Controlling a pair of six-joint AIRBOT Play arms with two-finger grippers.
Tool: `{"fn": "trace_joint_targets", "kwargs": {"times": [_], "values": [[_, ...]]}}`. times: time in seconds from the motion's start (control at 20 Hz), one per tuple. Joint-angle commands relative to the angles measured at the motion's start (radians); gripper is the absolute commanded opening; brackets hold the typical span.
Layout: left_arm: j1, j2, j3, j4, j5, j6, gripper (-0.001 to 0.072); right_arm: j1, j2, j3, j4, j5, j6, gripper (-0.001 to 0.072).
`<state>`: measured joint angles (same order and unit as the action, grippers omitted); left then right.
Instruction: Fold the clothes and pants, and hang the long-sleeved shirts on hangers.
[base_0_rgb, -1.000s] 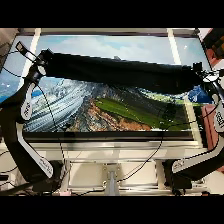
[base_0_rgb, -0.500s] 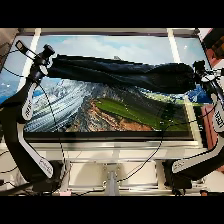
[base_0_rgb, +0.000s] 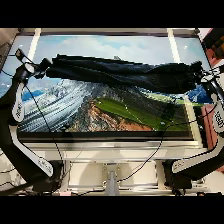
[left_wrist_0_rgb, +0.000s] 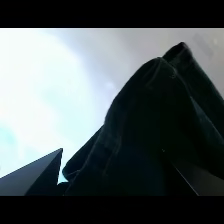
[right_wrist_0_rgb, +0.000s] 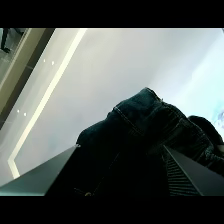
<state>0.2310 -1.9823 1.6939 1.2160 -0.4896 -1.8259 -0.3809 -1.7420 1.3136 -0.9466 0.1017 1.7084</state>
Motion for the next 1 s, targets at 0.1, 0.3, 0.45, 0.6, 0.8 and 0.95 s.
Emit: {"fn": "trace_joint_targets", "kwargs": {"times": [0.1, 0.3, 0.45, 0.6, 0.8, 0.95], "values": [[0.045, -0.024, 0.000, -0.196, -0.132, -0.001, 0.0713, -0.001, 0.001, 0.000, -0.027, 0.019, -0.001, 0.0587], [0.040, -0.072, 0.000, -0.350, -0.062, 0.000, 0.0714, -0.001, 0.001, 0.000, -0.027, 0.018, -0.001, 0.0586], [0.014, -0.114, 0.000, -0.455, 0.032, 0.000, 0.0713, -0.001, 0.001, 0.000, -0.027, 0.018, -0.001, 0.0586], [-0.027, -0.143, 0.000, -0.476, 0.118, 0.017, 0.0683, -0.001, 0.001, 0.000, -0.027, 0.019, 0.000, 0.0586], [-0.064, -0.155, 0.000, -0.465, 0.185, 0.143, 0.0409, -0.001, 0.001, 0.000, -0.027, 0.022, 0.000, 0.0586], [-0.065, -0.154, 0.001, -0.460, 0.214, 0.144, 0.0096, -0.001, 0.001, 0.000, -0.027, 0.045, -0.001, 0.0586]]}}
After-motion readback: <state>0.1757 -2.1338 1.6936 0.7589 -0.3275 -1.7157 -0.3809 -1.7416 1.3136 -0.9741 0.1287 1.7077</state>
